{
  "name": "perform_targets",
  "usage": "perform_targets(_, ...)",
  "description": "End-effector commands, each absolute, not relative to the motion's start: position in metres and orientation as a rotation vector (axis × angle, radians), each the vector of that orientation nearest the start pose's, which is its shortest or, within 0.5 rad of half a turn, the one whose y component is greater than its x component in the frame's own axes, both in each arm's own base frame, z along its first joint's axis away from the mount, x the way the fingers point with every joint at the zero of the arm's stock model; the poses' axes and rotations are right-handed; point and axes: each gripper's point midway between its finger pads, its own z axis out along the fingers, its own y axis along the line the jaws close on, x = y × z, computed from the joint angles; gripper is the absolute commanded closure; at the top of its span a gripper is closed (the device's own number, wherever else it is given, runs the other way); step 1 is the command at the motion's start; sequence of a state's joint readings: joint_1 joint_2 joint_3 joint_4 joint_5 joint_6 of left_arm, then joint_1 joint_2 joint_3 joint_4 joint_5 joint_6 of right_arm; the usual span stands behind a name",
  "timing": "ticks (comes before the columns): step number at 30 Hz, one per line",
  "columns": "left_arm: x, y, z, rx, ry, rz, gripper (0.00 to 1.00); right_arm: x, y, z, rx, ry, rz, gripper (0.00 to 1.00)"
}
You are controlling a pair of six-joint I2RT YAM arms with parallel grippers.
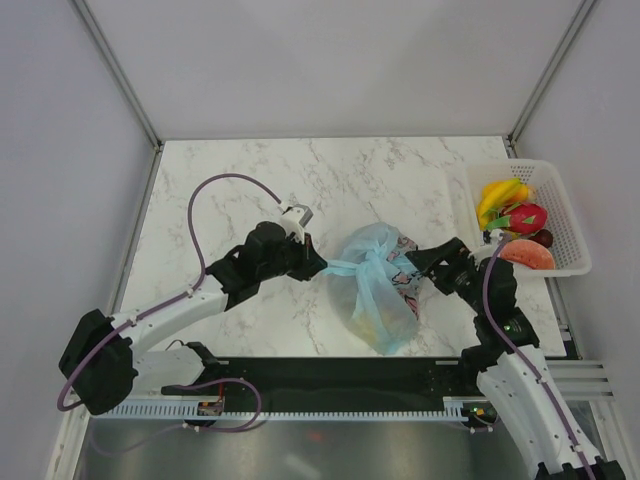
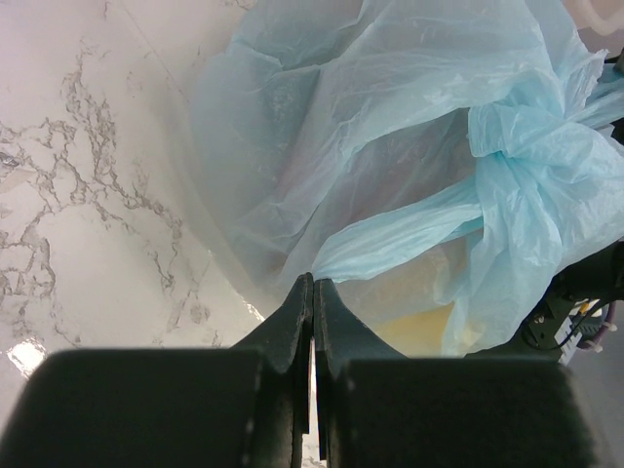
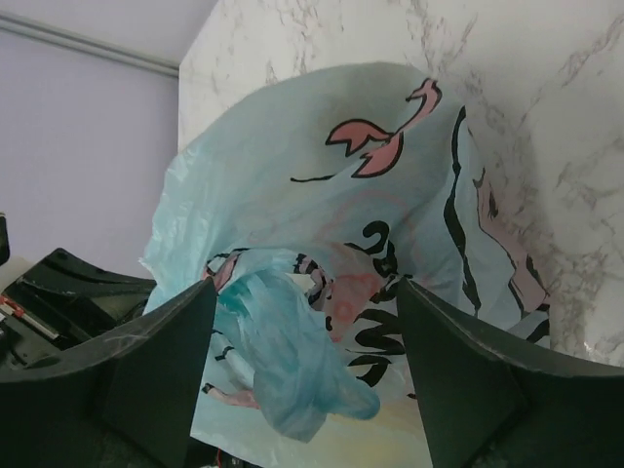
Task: Place the fake fruits into the plastic bag and tie a complex knot
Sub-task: Tie the plastic bag at the center of the board.
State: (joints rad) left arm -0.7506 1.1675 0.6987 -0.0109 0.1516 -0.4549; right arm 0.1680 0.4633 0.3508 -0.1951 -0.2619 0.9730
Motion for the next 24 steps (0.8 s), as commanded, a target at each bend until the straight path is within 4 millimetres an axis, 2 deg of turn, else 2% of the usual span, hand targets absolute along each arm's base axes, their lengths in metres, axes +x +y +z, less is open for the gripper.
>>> perform_targets(1,0.244,-0.291,0.18,0.386,2.057,-0.928,0.98,0.237,0.126,0.174,0.614,1.92,0.986,0.19)
perform_targets(4,0.245,-0.291,0.181,0.391,2.054,-0.923,0.98,0.238,0.123,0.174,0.596,1.929,0.952,0.38)
perform_targets(5,0.245,-0.291,0.18,0.389,2.055,-0.917,0.98,0.238,0.123,0.174,0.593,1.927,0.947,0.54)
perform_targets(7,0.245,-0.29,0.179,0.39,2.057,-0.911,0.98,0.24,0.121,0.173,0.586,1.922,0.931,0.72)
perform_targets(8,0.246,-0.289,0.179,0.389,2.056,-0.908,0.98,0.241,0.121,0.175,0.58,1.917,0.925,0.88)
perform_targets(10,0.246,-0.289,0.179,0.392,2.056,-0.901,0.98,0.246,0.115,0.177,0.561,1.9,0.873,0.97)
perform_targets(13,0.253,-0.286,0.18,0.394,2.049,-0.855,0.98,0.256,0.106,0.185,0.508,1.891,0.774,1.0)
perform_targets(14,0.253,-0.281,0.175,0.391,2.077,-0.818,0.98,0.26,0.106,0.188,0.491,1.887,0.758,1.0)
perform_targets(18,0.277,-0.259,0.178,0.359,2.081,-0.677,0.98,0.279,0.105,0.207,0.435,1.859,0.708,1.0)
perform_targets(19,0.283,-0.257,0.187,0.349,2.069,-0.675,0.98,0.286,0.105,0.207,0.422,1.864,0.693,1.0)
perform_targets(20,0.288,-0.253,0.188,0.344,2.079,-0.665,0.98,0.291,0.108,0.219,0.407,1.843,0.702,1.0)
perform_targets(23,0.31,-0.23,0.208,0.294,2.067,-0.642,0.98,0.303,0.111,0.224,0.397,1.845,0.695,1.0)
perform_targets(24,0.32,-0.216,0.215,0.259,2.058,-0.625,0.98,0.306,0.114,0.232,0.392,1.83,0.705,1.0)
